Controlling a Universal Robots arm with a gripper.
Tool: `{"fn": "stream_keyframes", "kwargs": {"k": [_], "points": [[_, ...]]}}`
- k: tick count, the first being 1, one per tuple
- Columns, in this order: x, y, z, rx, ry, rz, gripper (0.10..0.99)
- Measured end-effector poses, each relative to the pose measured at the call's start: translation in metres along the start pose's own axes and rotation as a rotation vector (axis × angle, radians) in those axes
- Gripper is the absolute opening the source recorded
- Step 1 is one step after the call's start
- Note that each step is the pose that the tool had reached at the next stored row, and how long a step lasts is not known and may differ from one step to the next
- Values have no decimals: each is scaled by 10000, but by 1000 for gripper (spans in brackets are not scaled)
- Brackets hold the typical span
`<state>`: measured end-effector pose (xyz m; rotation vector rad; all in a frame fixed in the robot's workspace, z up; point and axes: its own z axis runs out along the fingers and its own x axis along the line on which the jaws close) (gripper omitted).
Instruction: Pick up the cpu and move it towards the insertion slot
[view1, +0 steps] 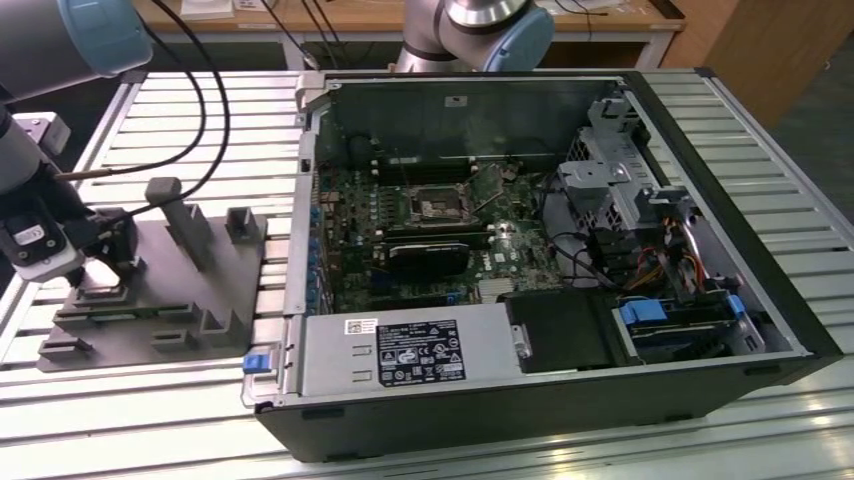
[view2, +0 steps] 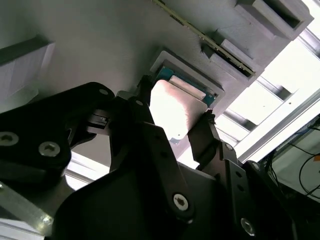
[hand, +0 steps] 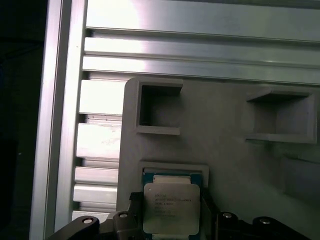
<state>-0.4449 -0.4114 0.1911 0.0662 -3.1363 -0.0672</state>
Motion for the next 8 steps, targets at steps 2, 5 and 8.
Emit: {"fn": "stream_keyframes", "kwargs": {"k": [2,5,8], "points": [[0,1,-29,1,1,0,545],[0,3,-64,0,1,0,545],[1,5,-110,1,2,0,545]]}}
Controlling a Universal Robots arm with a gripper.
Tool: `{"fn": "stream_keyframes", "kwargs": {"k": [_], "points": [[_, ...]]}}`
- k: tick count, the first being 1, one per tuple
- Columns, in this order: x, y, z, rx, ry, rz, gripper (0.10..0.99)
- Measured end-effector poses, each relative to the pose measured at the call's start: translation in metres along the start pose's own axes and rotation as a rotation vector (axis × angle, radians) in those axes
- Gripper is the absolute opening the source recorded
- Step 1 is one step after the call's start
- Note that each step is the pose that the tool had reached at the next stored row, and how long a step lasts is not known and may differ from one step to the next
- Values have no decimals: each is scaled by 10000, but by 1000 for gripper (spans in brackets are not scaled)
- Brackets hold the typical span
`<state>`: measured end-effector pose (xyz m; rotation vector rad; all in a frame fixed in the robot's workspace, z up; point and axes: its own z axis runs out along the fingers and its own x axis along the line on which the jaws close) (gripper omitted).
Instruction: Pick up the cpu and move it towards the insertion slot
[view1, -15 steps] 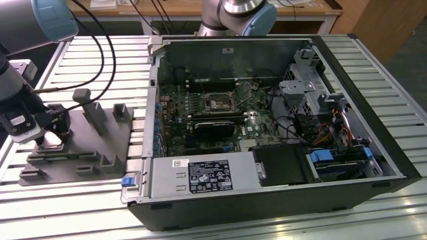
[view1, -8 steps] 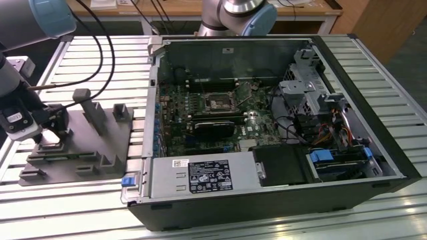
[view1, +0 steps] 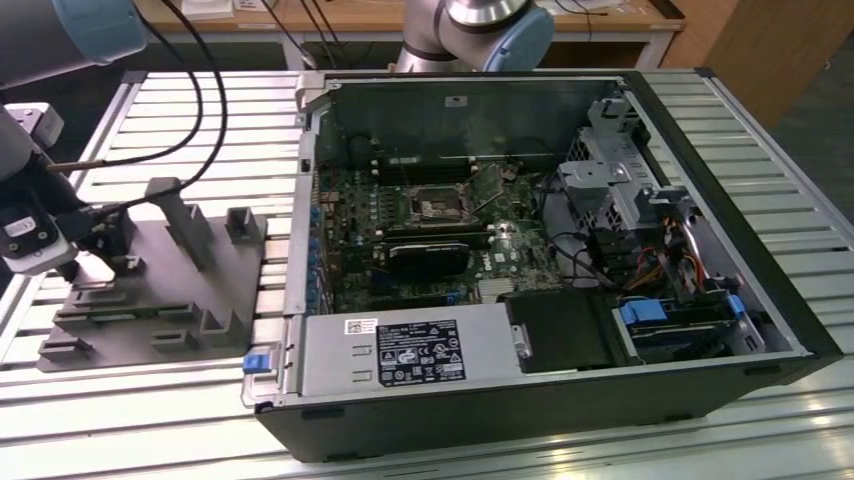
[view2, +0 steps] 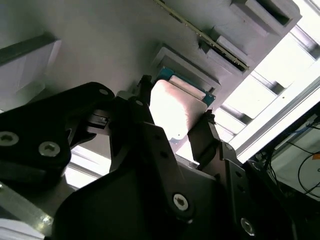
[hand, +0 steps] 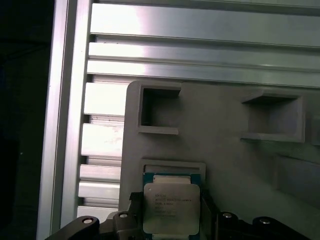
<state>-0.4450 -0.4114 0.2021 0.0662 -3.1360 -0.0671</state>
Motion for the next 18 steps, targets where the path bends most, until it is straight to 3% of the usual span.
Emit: {"fn": "stream_keyframes", "kwargs": {"k": [18], "points": [[0,7,-167,-37,-3,0,545]]}}
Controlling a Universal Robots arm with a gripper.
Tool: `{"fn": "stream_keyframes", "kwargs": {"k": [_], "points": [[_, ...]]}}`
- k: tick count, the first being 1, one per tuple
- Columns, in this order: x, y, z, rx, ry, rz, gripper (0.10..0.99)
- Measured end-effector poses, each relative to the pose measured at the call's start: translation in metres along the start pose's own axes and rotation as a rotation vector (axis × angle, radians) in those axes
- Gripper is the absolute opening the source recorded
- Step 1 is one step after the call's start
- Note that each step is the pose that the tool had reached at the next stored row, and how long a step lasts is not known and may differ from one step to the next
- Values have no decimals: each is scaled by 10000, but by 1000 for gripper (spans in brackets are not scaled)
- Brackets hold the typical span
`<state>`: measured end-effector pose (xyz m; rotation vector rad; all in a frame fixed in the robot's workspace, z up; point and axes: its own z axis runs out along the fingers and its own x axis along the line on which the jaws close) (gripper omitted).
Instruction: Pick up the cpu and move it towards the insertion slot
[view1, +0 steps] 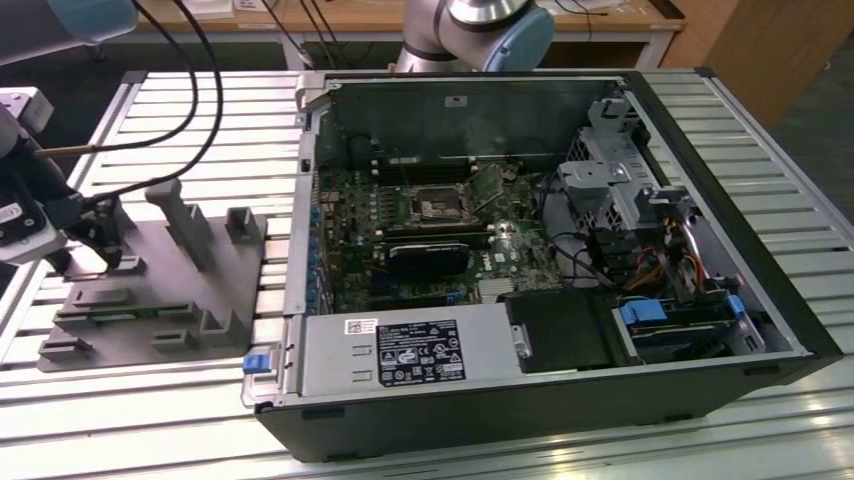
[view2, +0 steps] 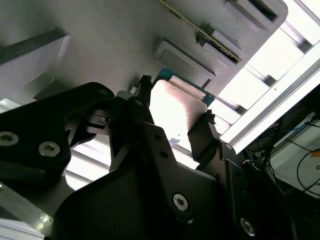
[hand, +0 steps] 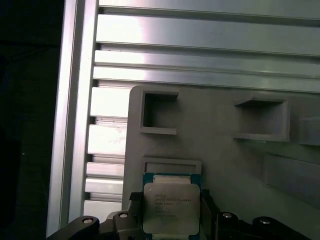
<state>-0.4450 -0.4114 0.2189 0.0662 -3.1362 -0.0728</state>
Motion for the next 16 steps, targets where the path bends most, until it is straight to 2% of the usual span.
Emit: {"fn": "stream_keyframes", "kwargs": {"k": [16], "points": [[0,3,-63,-3,-1,0,545]]}}
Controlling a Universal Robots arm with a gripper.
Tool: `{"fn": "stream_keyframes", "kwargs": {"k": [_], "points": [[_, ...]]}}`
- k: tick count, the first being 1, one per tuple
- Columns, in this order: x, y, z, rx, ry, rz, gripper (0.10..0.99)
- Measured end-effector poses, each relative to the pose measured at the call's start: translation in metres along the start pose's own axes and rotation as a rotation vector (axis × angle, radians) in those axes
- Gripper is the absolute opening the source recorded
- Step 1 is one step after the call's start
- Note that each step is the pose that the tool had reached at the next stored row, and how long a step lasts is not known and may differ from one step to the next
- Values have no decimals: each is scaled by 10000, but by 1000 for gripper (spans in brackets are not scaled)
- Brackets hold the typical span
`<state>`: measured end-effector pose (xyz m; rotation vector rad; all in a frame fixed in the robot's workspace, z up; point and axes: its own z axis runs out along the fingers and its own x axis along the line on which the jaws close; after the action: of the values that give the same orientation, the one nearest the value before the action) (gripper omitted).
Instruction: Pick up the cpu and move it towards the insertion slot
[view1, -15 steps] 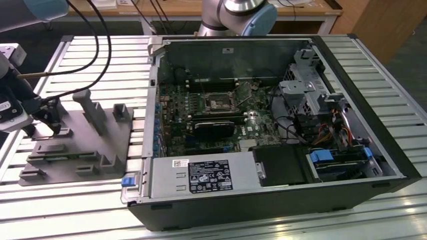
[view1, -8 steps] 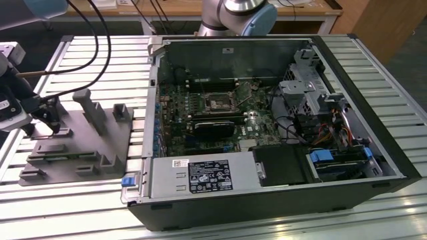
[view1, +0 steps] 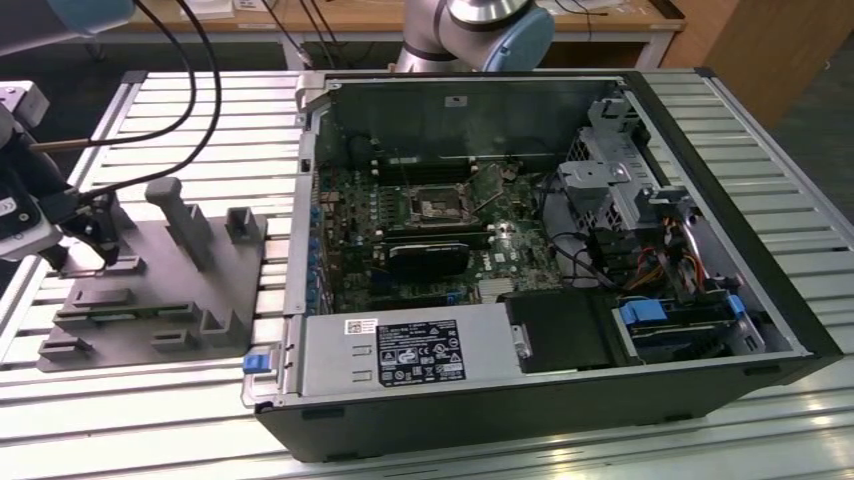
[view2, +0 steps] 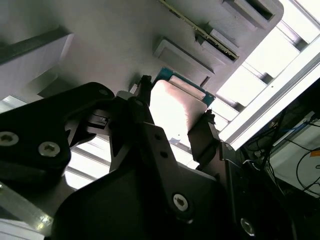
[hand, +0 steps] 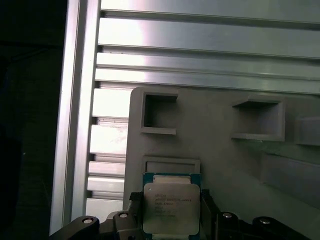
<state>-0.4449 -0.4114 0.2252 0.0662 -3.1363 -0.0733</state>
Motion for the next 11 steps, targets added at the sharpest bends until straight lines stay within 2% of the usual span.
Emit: {"fn": "stream_keyframes", "kwargs": {"k": [11], "points": [[0,1,-26,-3,1,0,545]]}}
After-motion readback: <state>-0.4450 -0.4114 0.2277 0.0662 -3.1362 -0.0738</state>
